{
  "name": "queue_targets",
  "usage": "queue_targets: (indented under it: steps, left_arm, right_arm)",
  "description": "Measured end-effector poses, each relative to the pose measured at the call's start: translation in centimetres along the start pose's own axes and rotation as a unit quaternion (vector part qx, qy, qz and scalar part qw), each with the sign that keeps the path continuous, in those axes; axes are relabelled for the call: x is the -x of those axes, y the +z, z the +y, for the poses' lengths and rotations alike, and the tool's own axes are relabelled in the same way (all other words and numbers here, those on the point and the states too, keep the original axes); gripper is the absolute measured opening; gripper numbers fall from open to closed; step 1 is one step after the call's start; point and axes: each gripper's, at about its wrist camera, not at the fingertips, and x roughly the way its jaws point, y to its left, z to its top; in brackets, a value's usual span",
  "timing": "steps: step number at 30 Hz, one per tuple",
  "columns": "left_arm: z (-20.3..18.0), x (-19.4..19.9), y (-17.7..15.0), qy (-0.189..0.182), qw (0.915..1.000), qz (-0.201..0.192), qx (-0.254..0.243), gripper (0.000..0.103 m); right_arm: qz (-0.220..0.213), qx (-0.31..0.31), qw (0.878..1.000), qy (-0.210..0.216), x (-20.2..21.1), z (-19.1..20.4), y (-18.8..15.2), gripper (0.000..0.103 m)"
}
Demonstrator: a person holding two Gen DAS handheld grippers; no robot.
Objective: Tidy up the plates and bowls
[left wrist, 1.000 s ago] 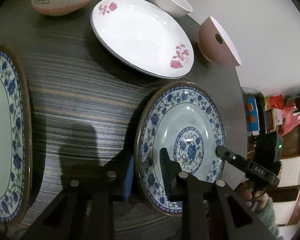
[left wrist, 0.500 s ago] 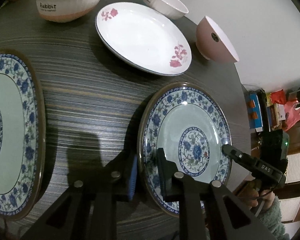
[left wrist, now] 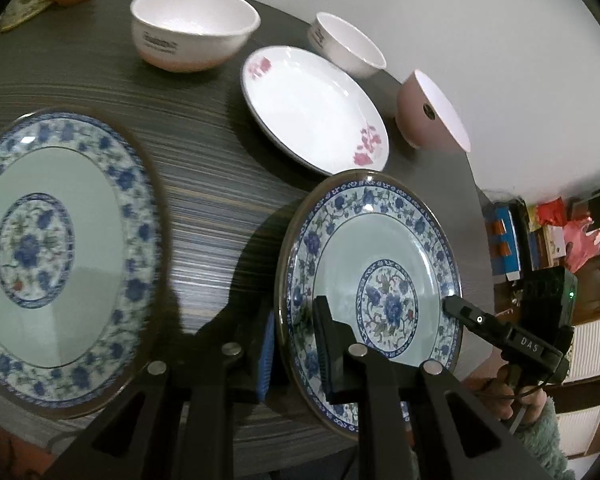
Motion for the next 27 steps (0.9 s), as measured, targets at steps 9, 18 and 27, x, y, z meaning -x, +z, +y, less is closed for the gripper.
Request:
queue_targets:
  steps: [9, 18, 27]
  left_arm:
    - [3.3, 5.2, -0.1, 0.016, 0.9988, -0.041, 0.019, 0.017]
    - [8.3, 10.7, -0.3, 0.049, 0.9945, -0.081, 0.044, 0.017]
    - [15.3, 13.2, -0.4, 0.069, 0.9889, -0.093, 0.093, 0.017]
  right_arm:
    - [0.007, 0.043, 0.999, 0.015, -1.8, 4.8, 0.3, 0.011]
    - [0.031, 0.085, 0.995, 0.04, -6.1, 11.2, 1.2, 0.011]
    - [0.066, 0.119, 0.99, 0.041, -12.3, 16.6, 1.6, 0.011]
